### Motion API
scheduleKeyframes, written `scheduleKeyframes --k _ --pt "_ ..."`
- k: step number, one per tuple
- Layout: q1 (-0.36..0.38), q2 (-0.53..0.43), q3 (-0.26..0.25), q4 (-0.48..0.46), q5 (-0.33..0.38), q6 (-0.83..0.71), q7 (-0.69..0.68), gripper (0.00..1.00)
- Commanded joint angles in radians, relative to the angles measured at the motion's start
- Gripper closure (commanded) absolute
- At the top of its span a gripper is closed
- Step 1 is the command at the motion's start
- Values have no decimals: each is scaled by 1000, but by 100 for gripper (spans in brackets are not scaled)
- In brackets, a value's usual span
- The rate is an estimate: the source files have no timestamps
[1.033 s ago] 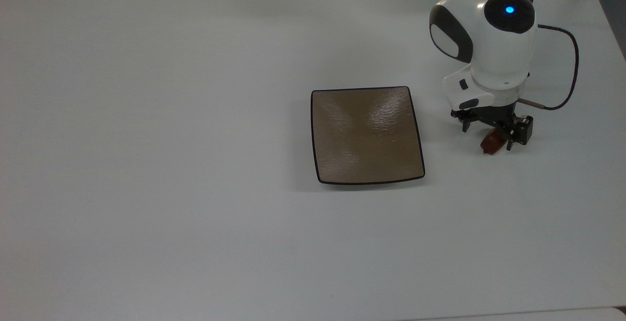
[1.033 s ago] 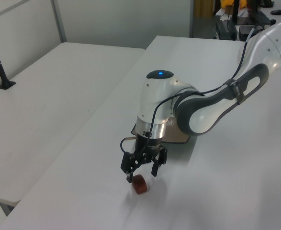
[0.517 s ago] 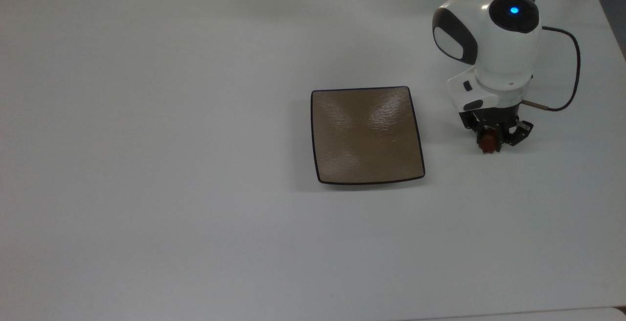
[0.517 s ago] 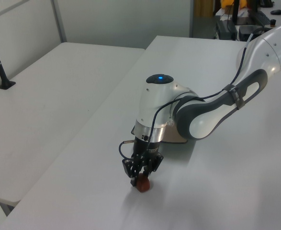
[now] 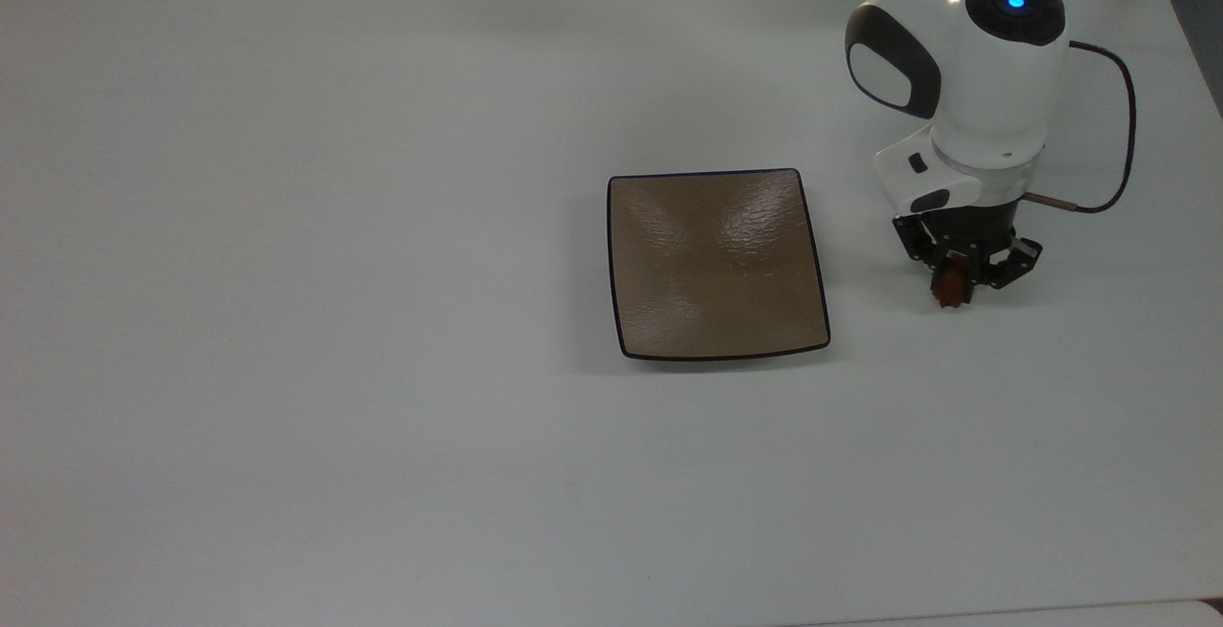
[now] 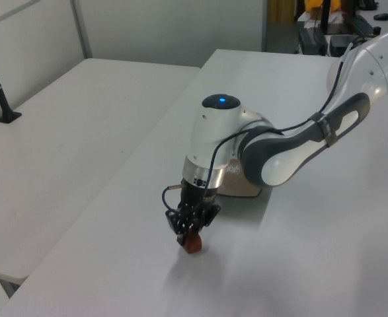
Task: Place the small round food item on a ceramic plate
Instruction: 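Lift the food item and carry it over the square plate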
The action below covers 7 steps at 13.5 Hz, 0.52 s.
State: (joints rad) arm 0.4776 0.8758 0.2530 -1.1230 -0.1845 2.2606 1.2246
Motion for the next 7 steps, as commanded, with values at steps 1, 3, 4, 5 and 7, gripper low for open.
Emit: scheduleKeyframes --k 1,3,4,5,7 --pt "-22 -84 -4 -29 -4 -130 -127 69" --pt "-25 -153 -11 -60 5 -218 -238 69" --pt "-30 -176 -11 -61 7 -252 -275 69" --pt "-39 -195 -11 -60 7 -274 -301 69" --pt "-65 -221 -15 -60 25 -317 -347 69"
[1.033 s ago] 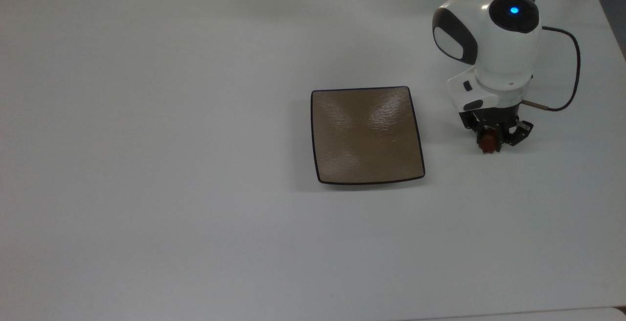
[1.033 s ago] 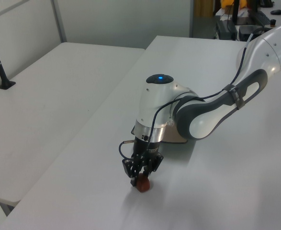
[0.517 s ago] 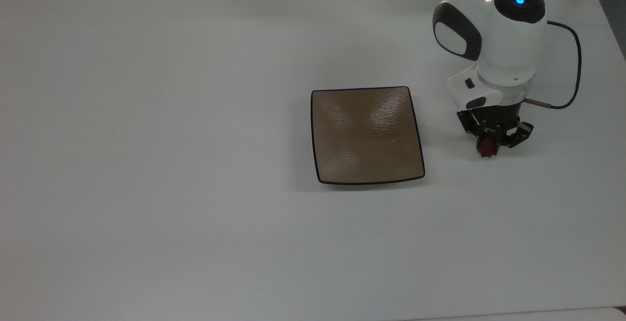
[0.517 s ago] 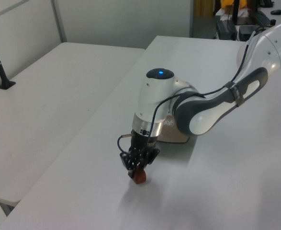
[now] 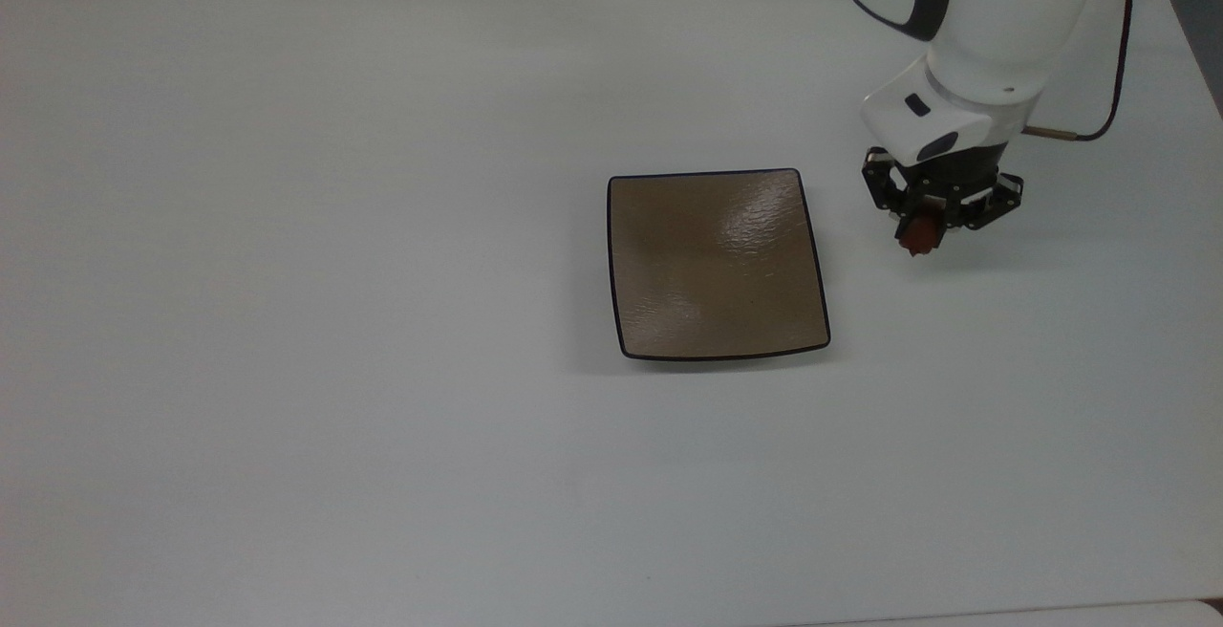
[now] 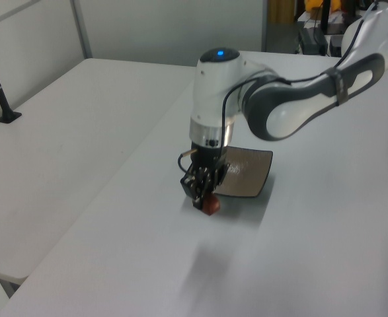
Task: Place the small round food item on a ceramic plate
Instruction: 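Lift the food item and carry it over the square plate, then lower the item onto the plate and open the gripper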
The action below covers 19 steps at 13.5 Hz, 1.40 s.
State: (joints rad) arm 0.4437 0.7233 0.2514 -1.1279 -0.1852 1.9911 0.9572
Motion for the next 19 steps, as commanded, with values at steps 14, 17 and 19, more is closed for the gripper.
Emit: scheduleKeyframes --k 14,17,19 --pt "-138 -97 -207 -194 36 -89 -451 0" --pt "-140 -99 -207 -187 38 -97 -451 0" --pt "-151 -107 -207 -184 39 -104 -454 0"
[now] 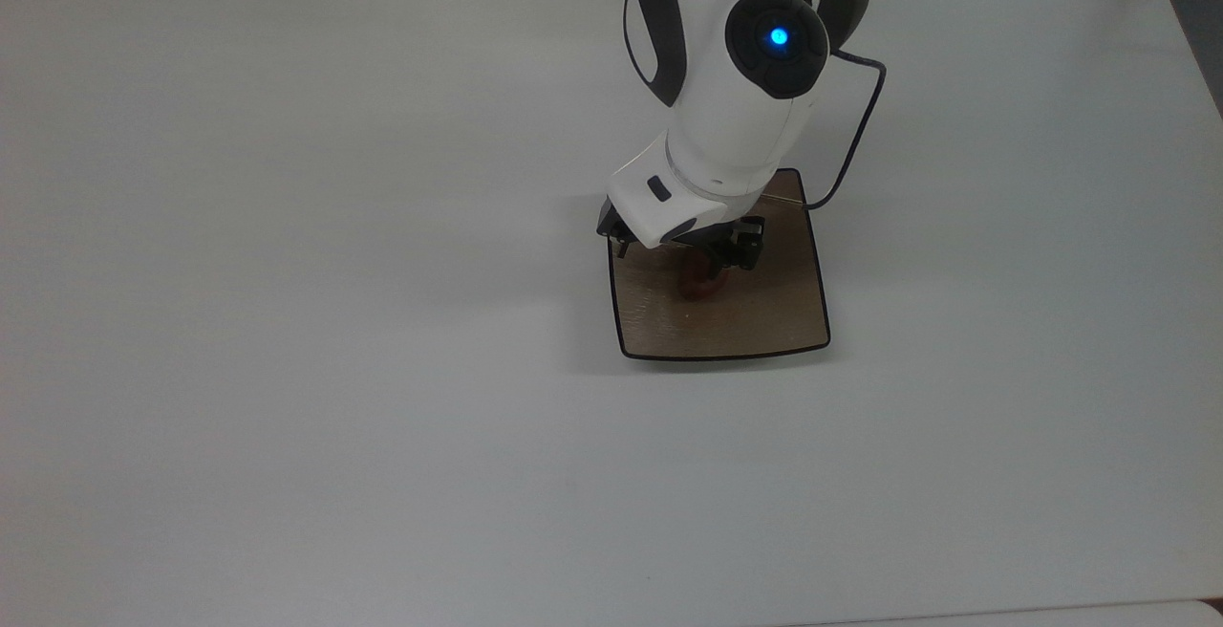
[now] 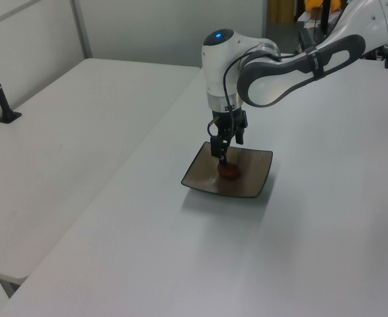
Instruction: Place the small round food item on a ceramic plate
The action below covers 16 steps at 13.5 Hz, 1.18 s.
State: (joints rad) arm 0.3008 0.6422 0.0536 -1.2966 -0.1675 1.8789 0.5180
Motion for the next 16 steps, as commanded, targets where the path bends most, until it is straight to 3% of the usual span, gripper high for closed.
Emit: scheduleKeyframes --k 1,4,7,10,13,16 --pt "-12 -36 -11 -15 23 2 -16 0" --pt "-37 -84 -12 -16 39 -102 -70 0" --pt "-68 -201 -26 -61 43 -280 -264 0" --pt "-109 -433 -31 -325 40 -204 -299 0" --pt "-196 -588 -24 -492 57 -74 -305 0" --pt "-261 -711 -24 -598 129 -29 -398 0"
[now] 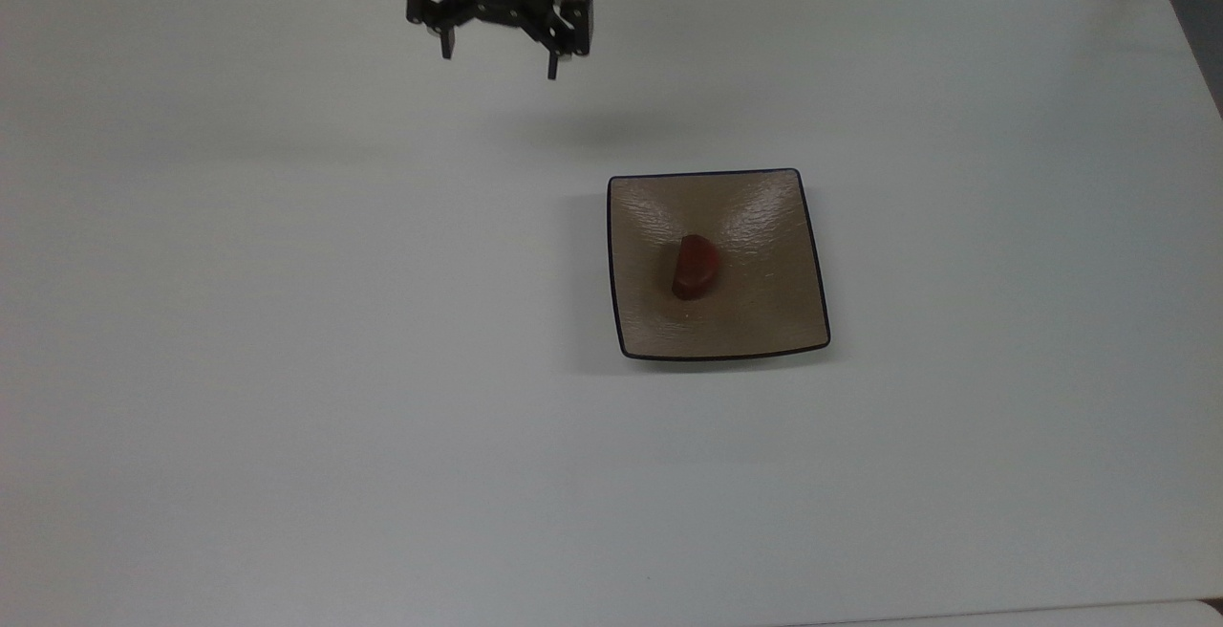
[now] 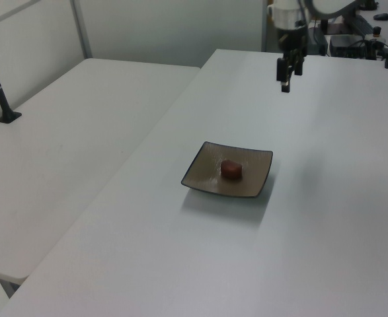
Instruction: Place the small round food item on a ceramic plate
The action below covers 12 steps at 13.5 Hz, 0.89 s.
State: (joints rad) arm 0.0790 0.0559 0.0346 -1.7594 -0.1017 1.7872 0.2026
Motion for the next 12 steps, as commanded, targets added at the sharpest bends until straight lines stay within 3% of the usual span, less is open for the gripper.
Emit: scheduleKeyframes --k 1,12 --pt "-51 -133 -5 -138 74 63 -98 0" --pt "-53 -136 -33 -126 96 11 -173 0"
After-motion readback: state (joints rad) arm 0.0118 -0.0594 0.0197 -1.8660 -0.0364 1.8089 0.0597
